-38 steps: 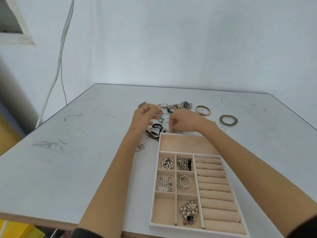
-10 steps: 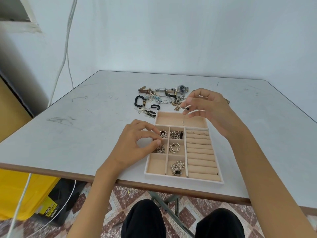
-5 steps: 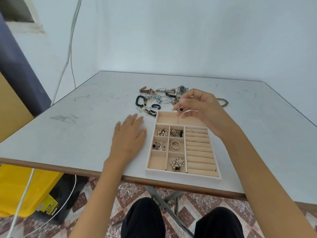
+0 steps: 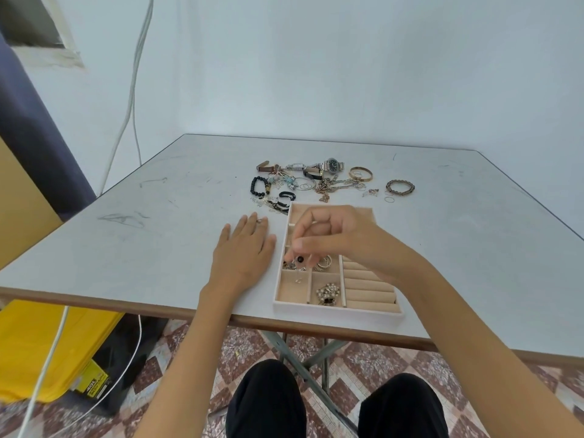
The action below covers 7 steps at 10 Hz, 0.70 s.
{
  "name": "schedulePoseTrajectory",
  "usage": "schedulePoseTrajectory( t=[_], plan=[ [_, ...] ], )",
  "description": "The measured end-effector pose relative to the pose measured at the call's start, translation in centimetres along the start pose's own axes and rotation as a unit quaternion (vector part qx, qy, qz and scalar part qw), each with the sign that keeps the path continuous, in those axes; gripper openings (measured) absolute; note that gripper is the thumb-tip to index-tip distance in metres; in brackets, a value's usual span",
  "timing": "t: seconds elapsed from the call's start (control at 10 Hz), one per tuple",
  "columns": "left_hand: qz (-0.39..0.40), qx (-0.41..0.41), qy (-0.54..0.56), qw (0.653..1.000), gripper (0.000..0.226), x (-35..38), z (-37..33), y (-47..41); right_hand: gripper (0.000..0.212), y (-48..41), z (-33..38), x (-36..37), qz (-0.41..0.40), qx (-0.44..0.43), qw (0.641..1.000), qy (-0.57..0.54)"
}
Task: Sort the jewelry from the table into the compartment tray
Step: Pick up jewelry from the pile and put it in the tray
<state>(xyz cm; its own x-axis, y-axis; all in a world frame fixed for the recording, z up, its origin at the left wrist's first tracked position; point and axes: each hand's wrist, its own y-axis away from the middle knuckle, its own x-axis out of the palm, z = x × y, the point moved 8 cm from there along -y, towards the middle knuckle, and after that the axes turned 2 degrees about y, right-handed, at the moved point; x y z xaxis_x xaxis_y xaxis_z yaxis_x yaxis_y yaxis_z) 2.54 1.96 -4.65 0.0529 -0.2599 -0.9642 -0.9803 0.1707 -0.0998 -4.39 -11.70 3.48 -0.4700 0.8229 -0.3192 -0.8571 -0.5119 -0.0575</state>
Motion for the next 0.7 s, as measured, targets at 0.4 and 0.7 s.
schedulePoseTrajectory(
  t=[0.4, 0.7],
  plan=[
    [0.002, -0.001, 0.020, 1.000, 0.054, -0.3, 0.0, 0.2, 0.009, -0.4, -1.2, 0.7, 0.015, 0.023, 0.988, 0.154],
    [-0.002, -0.001, 0.022, 1.000, 0.054, -0.3, 0.0, 0.2, 0.004, -0.2, -1.2, 1.8, 0.078, 0.030, 0.961, 0.265]
  ],
)
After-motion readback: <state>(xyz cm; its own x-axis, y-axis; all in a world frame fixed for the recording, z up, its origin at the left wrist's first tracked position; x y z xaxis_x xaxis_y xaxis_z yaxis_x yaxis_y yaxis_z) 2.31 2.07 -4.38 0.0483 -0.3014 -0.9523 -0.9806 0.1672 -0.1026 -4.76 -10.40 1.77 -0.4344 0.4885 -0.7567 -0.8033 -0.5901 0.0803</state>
